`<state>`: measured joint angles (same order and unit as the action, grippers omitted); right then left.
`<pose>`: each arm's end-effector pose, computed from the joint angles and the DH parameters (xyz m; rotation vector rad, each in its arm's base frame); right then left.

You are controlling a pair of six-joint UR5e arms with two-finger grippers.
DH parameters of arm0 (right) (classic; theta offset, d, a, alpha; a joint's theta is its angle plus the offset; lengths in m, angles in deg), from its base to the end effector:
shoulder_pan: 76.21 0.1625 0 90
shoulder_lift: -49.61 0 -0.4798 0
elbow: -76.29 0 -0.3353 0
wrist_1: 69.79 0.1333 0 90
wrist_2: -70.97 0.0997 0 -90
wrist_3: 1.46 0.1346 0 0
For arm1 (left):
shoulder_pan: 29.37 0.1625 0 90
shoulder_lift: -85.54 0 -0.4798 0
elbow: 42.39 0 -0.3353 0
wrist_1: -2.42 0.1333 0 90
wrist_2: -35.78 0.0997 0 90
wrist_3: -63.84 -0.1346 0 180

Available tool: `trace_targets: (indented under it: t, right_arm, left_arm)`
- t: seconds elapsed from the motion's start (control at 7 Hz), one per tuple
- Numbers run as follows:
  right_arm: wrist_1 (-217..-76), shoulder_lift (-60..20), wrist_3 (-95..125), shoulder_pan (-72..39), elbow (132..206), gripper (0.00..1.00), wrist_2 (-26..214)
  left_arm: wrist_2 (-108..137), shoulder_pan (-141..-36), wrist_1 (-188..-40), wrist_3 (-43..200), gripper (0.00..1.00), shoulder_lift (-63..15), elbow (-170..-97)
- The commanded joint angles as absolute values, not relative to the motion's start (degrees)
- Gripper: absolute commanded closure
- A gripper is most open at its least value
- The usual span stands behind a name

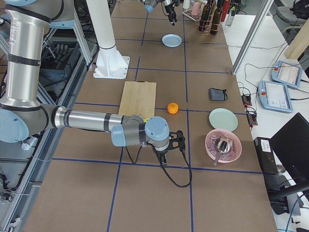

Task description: Pick orange to plate

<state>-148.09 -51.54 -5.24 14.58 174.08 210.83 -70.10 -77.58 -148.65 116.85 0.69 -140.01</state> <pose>0.0353 -0.3527 0.7243 0.1708 -0.8629 -0.1121 0.2294 -0.4015 0.5943 0.5624 0.9777 -0.0210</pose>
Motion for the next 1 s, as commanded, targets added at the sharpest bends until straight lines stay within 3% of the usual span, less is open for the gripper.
trace_targets:
  t: [0.0,0.14,0.71,0.86]
  right_arm:
    - [-148.10,-51.55,-5.24,14.58,173.94,0.00,210.80]
    - [-148.10,-51.55,-5.24,14.58,173.94,0.00,210.89]
    - [-148.01,-51.55,-5.24,14.58,173.50,0.00,210.80]
    - [-148.01,-51.55,-5.24,14.58,173.50,0.00,210.80]
  left_arm:
    - [-59.70,-70.08,-148.84,127.09,0.09,0.72,-138.11]
    - [-58.37,-69.36,-148.84,127.99,0.17,0.64,-136.80]
    - [-58.09,-68.57,-148.75,128.09,0.35,0.02,-135.73]
    - [-58.09,-68.22,-148.75,128.09,0.47,-0.07,-135.64]
